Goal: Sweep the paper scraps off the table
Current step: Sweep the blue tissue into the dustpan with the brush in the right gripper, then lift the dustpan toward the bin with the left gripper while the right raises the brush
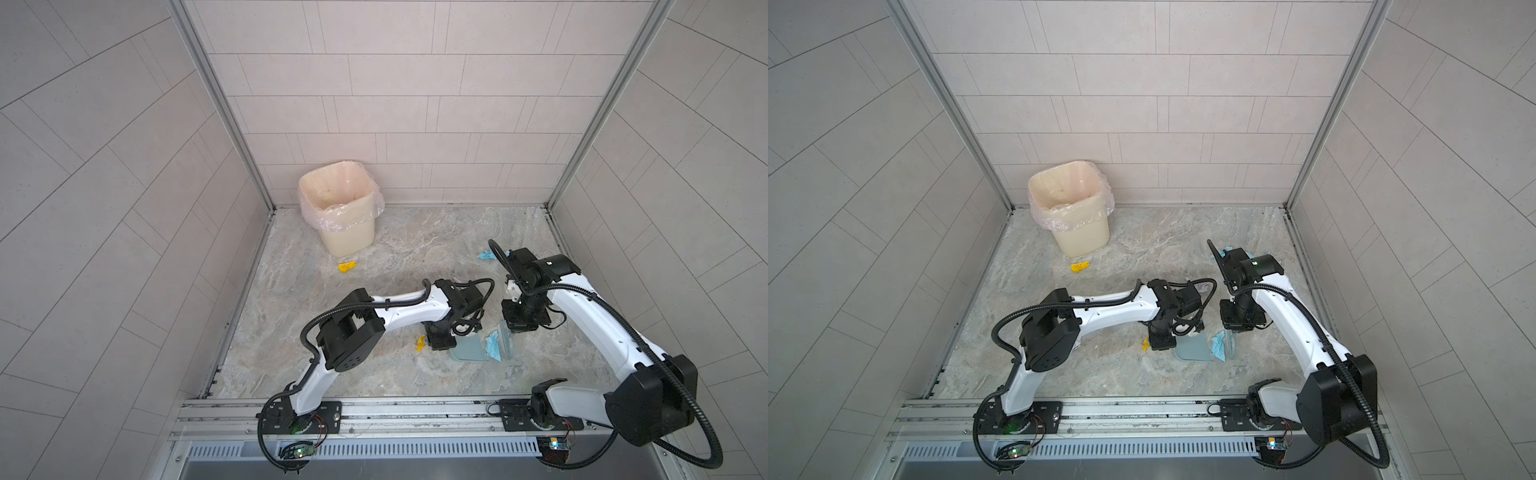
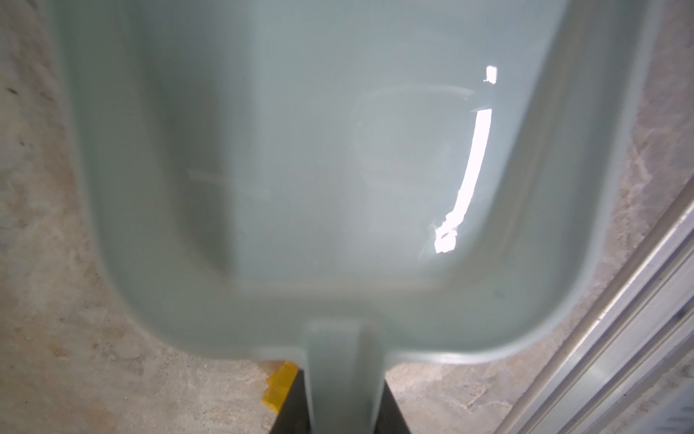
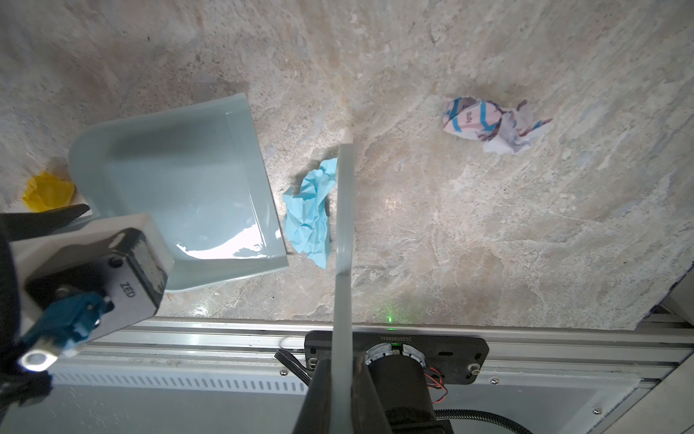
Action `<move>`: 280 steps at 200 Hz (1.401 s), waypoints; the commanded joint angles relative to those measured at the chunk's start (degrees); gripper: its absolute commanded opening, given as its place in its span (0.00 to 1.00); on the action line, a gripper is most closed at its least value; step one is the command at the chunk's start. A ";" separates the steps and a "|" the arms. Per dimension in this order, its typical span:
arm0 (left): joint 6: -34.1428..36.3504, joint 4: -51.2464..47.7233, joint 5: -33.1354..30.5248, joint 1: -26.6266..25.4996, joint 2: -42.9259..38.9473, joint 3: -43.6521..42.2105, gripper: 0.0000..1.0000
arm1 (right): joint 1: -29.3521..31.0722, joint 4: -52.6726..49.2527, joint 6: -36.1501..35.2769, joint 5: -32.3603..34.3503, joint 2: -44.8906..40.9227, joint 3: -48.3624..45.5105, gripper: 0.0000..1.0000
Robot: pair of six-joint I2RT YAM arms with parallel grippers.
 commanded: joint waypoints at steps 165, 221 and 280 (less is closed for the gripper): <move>-3.85 8.20 1.94 2.18 -6.60 -8.00 0.00 | -2.74 -3.50 -0.48 -7.41 -2.99 9.69 0.00; -9.60 11.63 1.34 4.42 -14.37 -12.16 0.00 | -11.91 -0.19 -1.62 -9.78 -6.53 12.44 0.00; -17.19 9.22 -2.56 9.18 -24.72 -13.50 0.00 | -13.48 5.69 -1.04 -14.35 -9.64 5.63 0.00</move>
